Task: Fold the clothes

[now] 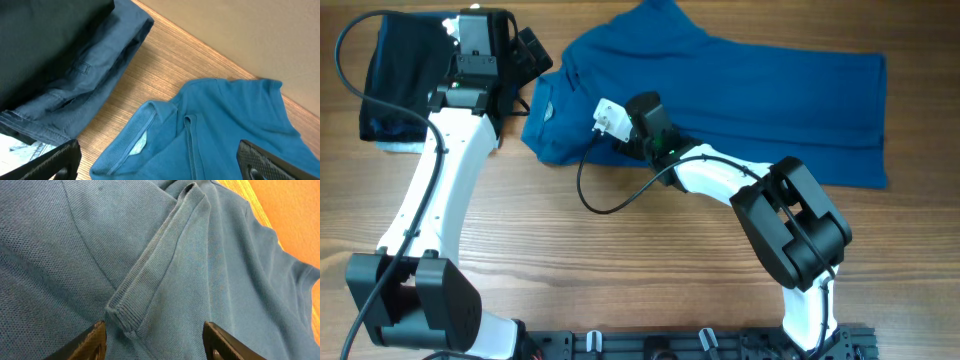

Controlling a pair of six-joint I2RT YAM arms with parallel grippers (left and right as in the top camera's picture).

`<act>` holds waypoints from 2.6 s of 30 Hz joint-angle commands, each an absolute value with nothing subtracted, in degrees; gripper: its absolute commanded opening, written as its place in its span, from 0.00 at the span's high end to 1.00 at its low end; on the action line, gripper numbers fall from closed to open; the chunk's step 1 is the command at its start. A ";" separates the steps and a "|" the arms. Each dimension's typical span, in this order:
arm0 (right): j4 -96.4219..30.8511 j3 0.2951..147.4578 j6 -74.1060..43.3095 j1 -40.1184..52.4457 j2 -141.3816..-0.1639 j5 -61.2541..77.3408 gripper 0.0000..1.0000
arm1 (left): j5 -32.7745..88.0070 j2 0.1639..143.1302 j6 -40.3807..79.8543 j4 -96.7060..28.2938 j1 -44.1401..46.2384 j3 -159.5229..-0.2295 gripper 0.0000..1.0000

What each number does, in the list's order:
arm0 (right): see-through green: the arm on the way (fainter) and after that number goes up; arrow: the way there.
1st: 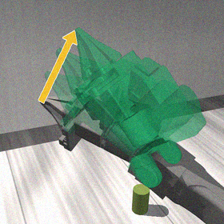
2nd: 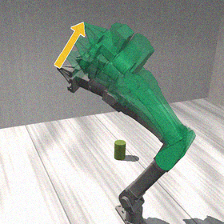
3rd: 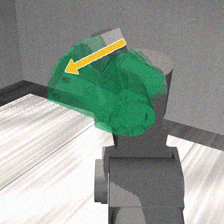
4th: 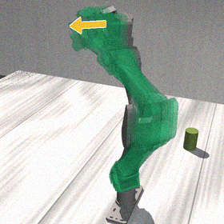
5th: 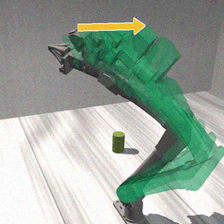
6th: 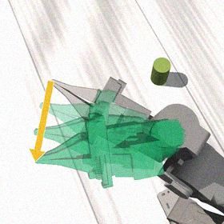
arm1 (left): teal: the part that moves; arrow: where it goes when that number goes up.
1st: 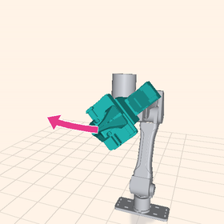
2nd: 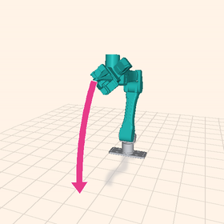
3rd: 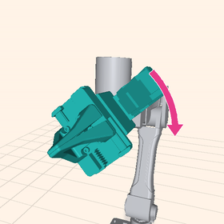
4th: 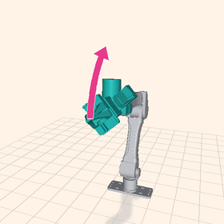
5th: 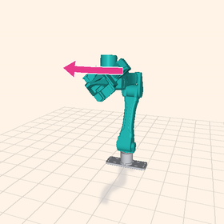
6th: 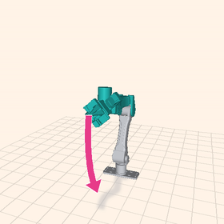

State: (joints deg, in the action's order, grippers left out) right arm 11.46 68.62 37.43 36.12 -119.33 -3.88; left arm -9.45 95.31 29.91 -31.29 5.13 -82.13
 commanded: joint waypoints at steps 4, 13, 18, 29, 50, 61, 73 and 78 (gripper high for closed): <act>13.06 68.73 37.54 36.10 -124.20 -3.09 0.28 | -8.99 95.92 30.48 -31.16 4.80 -82.13 0.00; 19.88 68.75 37.56 36.03 -124.29 -9.04 0.85 | -8.99 95.92 30.48 -31.16 4.80 -82.13 0.00; 20.38 68.75 37.34 36.03 -124.29 -9.04 0.96 | -9.02 95.92 30.48 -31.16 4.80 -82.13 0.00; 16.53 70.83 28.29 32.84 -124.29 -4.75 0.96 | -9.02 95.92 30.48 -31.14 4.80 -82.13 0.00; 30.55 71.05 28.49 27.20 -129.67 0.49 0.96 | -8.99 95.92 30.48 -31.16 4.80 -82.13 0.00; 33.41 78.78 25.02 21.08 -134.56 -1.34 0.80 | -9.02 95.92 30.48 -31.16 4.80 -82.13 0.00; -6.35 99.66 12.14 20.36 -128.35 -2.55 0.00 | -8.99 95.92 30.48 -31.16 4.80 -82.13 0.00; -42.70 110.63 7.40 20.16 -120.18 -2.15 0.01 | -9.02 95.92 30.48 -31.16 4.80 -82.13 0.00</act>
